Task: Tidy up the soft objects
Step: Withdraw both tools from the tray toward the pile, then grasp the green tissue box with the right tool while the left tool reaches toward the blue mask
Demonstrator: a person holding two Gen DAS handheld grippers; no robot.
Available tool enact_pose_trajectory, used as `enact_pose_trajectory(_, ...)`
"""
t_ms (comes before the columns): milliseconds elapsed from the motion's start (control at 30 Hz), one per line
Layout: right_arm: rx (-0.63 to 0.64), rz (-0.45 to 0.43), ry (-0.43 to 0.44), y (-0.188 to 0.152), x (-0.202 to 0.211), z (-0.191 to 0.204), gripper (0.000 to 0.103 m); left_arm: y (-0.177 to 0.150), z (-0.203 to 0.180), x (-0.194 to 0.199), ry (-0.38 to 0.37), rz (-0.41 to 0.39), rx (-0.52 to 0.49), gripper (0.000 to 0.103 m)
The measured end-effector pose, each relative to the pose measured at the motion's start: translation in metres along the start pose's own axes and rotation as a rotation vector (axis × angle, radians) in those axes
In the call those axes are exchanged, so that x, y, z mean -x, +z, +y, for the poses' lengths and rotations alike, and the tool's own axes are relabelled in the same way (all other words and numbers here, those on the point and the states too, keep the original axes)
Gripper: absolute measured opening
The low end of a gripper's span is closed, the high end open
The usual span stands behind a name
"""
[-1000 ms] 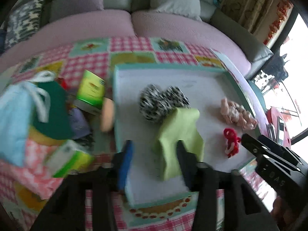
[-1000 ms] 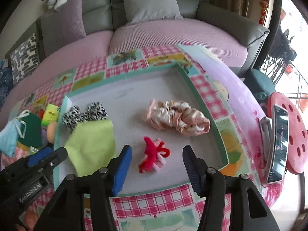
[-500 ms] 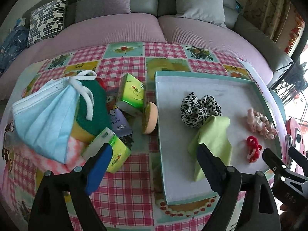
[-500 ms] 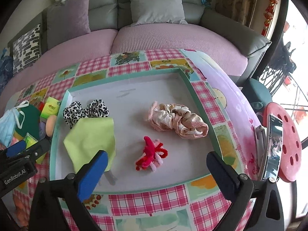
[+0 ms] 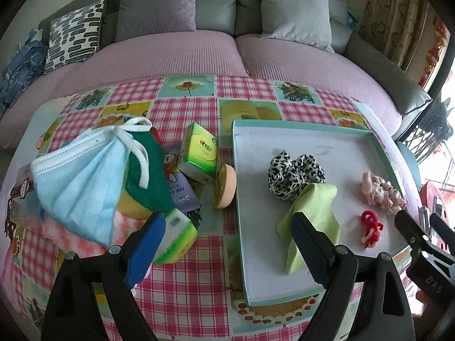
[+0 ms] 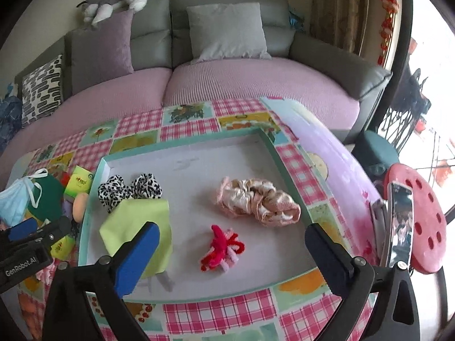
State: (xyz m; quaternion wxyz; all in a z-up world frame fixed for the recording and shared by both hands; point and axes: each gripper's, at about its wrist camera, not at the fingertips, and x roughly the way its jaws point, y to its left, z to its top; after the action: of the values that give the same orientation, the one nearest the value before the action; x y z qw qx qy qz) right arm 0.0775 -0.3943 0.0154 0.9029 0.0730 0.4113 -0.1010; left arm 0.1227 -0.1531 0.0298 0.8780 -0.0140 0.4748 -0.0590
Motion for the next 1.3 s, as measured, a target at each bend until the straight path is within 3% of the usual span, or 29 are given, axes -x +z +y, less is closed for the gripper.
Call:
enact_pose_trajectory(67, -0.022, 0.033, 0.015, 0.001, -0.001, -0.004, 0.103, 0.001, 0.000, 0.005, -0.007, -0.013, 0.000, 0.090)
enact_pose_trajectory(167, -0.037, 0.016, 0.002, 0.003, 0.010, -0.008, 0.103, 0.004, 0.001, 0.017, -0.025, -0.044, 0.004, 0.103)
enact_pose_trajectory(333, -0.026, -0.010, -0.015, 0.008, 0.030, -0.006, 0.103, 0.010, 0.005, 0.051, -0.043, -0.125, -0.006, 0.103)
enact_pose_trajectory(600, 0.028, -0.043, 0.042, 0.013, 0.046, 0.023, 0.103, 0.020, 0.050, 0.093, 0.024, -0.211, 0.049, 0.103)
enact_pose_trajectory(800, 0.079, -0.034, 0.110, 0.011, 0.041, 0.064, 0.103, 0.018, 0.111, 0.102, 0.149, -0.209, 0.177, 0.103)
enact_pose_trajectory(933, 0.109, -0.013, 0.214, 0.007, 0.035, 0.097, 0.103, 0.012, 0.147, 0.099, 0.182, -0.181, 0.263, 0.103)
enact_pose_trajectory(1100, 0.175, 0.000, 0.295, 0.001, 0.031, 0.142, 0.103, 0.006, 0.169, 0.093, 0.175, -0.158, 0.314, 0.103)
enact_pose_trajectory(1300, 0.275, 0.072, 0.340, -0.017, 0.012, 0.184, 0.103, 0.004, 0.173, 0.079, 0.098, -0.119, 0.348, 0.103)
